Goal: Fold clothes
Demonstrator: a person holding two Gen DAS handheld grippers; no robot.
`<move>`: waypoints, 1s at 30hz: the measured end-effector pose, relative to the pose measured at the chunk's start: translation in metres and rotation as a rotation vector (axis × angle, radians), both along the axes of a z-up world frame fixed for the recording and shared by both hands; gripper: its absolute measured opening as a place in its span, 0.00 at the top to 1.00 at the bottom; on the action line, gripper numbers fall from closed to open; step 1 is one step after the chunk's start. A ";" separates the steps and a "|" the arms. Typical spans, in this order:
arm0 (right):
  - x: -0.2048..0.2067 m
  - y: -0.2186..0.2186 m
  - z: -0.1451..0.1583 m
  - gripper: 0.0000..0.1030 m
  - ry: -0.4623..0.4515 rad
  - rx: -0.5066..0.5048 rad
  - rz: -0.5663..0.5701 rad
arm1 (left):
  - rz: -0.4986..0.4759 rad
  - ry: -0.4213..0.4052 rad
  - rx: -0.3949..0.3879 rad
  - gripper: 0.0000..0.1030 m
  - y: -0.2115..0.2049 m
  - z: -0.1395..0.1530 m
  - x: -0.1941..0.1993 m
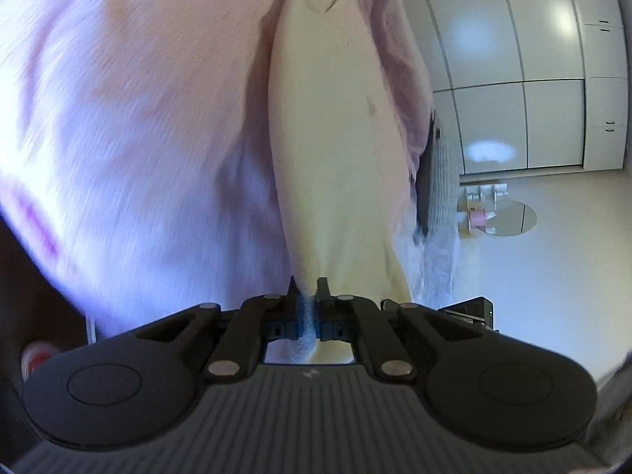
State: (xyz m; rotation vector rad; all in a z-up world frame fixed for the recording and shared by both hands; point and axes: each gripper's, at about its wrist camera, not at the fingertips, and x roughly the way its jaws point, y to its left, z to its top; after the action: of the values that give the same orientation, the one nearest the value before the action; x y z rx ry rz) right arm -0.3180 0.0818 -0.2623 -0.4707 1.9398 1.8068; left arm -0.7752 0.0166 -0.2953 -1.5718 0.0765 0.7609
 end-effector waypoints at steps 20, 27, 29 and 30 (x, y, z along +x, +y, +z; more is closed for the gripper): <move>-0.020 0.087 0.035 0.81 0.147 -0.375 -0.266 | 0.250 -0.180 -0.168 0.93 0.123 0.032 0.001; -0.019 0.164 -0.051 0.65 0.149 -0.530 -0.504 | 0.335 -0.098 -0.263 0.85 0.213 -0.019 0.020; -0.020 0.173 -0.066 0.60 0.196 -0.555 -0.531 | 0.349 -0.111 -0.273 0.83 0.211 -0.025 0.015; -0.021 0.175 -0.070 0.55 0.223 -0.547 -0.539 | 0.364 -0.113 -0.281 0.82 0.209 -0.026 0.013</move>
State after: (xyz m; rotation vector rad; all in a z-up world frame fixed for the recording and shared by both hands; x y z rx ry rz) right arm -0.3391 0.2566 -0.3318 0.1058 2.4168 1.0205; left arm -0.7626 0.2253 -0.3213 -1.9231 -0.1993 0.9727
